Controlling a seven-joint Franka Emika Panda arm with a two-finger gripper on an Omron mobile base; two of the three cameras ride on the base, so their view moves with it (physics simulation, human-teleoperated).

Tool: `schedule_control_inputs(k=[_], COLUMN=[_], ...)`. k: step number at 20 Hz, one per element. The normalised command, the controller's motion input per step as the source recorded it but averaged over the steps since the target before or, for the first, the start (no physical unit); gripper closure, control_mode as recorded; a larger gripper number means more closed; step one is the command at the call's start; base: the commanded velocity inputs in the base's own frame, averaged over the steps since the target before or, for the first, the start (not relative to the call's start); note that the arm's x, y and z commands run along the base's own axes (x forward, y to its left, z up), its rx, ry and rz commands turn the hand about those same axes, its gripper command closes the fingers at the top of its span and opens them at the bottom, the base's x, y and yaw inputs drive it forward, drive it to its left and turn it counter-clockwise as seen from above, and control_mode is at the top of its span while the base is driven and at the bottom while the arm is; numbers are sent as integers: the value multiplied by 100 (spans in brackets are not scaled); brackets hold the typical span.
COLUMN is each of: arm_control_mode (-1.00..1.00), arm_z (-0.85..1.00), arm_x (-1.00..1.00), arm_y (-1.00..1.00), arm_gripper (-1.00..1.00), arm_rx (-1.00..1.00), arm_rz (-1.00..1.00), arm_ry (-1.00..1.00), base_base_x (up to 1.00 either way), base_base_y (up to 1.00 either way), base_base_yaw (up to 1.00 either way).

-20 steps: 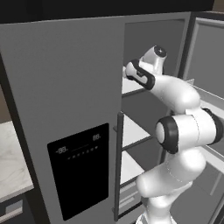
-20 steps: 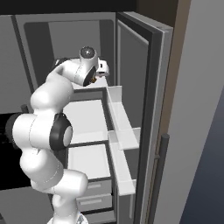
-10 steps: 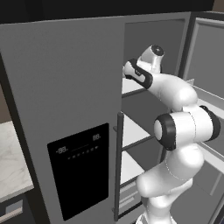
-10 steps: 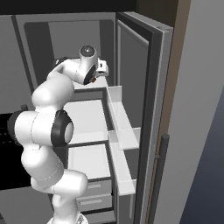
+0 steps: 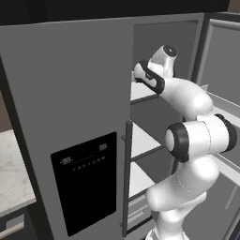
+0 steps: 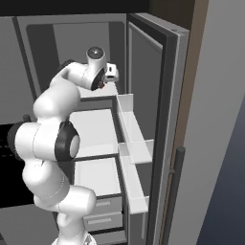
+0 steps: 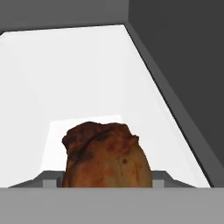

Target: Gather the cucumber and squash from the fridge and place them on a tray on the dining counter. Then gather the steak and chicken drumstick from the fridge and place them on the other tray.

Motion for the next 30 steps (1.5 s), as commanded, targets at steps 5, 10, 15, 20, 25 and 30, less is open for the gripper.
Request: schedule_control_inputs(k=[5, 10, 15, 20, 25, 30], arm_control_mode=[-100, -100, -100, -100, -100, -100], arm_z=[0, 14, 70, 83, 45, 10], arm_x=[-52, -40, -60, -70, -93, -100], arm_y=[6, 2, 0, 0, 0, -2], arm_gripper=[100, 100, 100, 100, 100, 100], arm_rx=[1, 0, 0, 0, 0, 0], arm_rz=[0, 0, 0, 0, 0, 0], arm_ry=[-46, -30, 3, 20, 11, -5], base_base_x=[0, 0, 0, 0, 0, 0], base_base_y=[0, 0, 0, 0, 0, 0], base_base_yaw=[0, 0, 0, 0, 0, 0])
